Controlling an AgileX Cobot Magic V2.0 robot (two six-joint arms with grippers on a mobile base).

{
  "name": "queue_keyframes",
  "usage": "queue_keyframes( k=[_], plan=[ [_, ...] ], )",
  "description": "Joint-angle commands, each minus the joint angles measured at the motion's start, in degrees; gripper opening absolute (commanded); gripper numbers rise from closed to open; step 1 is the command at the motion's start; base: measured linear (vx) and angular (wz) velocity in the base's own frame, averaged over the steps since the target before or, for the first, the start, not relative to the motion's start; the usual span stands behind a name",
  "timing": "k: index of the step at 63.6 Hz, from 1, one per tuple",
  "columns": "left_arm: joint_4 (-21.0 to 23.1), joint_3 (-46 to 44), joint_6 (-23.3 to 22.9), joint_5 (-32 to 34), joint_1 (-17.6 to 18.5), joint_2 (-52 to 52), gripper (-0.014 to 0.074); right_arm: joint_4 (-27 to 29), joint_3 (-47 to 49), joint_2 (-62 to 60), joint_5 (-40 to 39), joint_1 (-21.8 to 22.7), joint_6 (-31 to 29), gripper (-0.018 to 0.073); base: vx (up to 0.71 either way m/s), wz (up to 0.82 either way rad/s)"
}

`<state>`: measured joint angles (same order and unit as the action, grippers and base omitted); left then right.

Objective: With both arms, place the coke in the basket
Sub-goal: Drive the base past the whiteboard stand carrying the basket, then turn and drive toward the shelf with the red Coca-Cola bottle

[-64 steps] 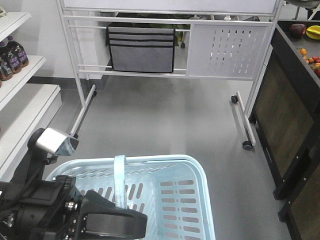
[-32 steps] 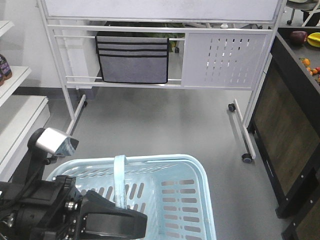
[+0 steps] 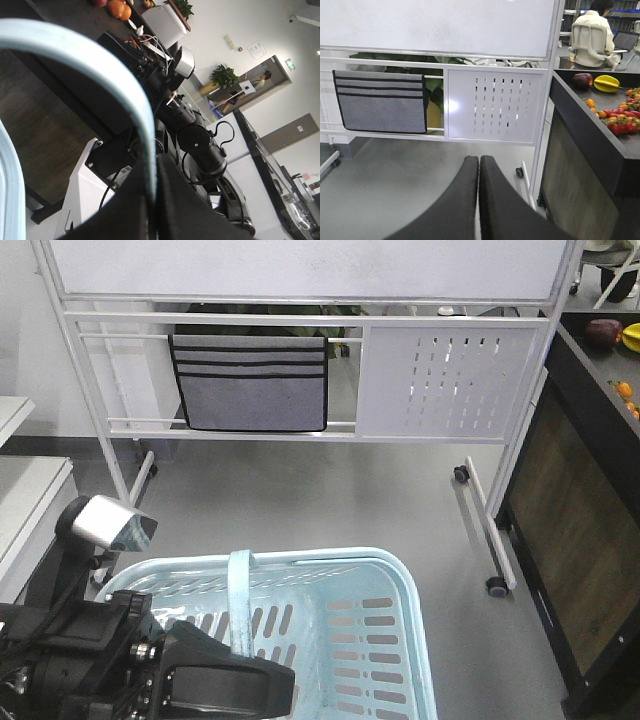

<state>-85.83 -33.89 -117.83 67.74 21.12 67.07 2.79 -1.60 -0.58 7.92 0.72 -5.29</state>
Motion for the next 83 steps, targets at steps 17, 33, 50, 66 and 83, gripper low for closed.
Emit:
queue_keyframes(
  k=[17,33,50,66,83],
  plan=[
    [4.8,-1.4,0.4,3.6,0.1,-1.3,-0.0006,-0.4,-0.6,-1.1,-4.2,0.3,-0.3,-0.0005,0.27,0.08],
    [4.8,-1.4,0.4,3.6,0.1,-1.3,-0.0006,-0.4,-0.6,-1.1,-4.2,0.3,-0.3,-0.0005,0.27,0.17],
    [4.8,-1.4,0.4,3.6,0.1,-1.3,-0.0006,-0.4,-0.6,-1.1,-4.2,0.3,-0.3,-0.0005,0.26,0.24],
    [4.8,-1.4,0.4,3.6,0.1,-1.3,-0.0006,-0.4,-0.6,-1.1,-4.2,0.3,-0.3,-0.0005,0.23,0.3],
    [4.8,-1.4,0.4,3.6,0.1,-1.3,-0.0006,-0.4,-0.6,-1.1,-4.2,0.3,-0.3,-0.0005,0.2,0.38]
  ],
)
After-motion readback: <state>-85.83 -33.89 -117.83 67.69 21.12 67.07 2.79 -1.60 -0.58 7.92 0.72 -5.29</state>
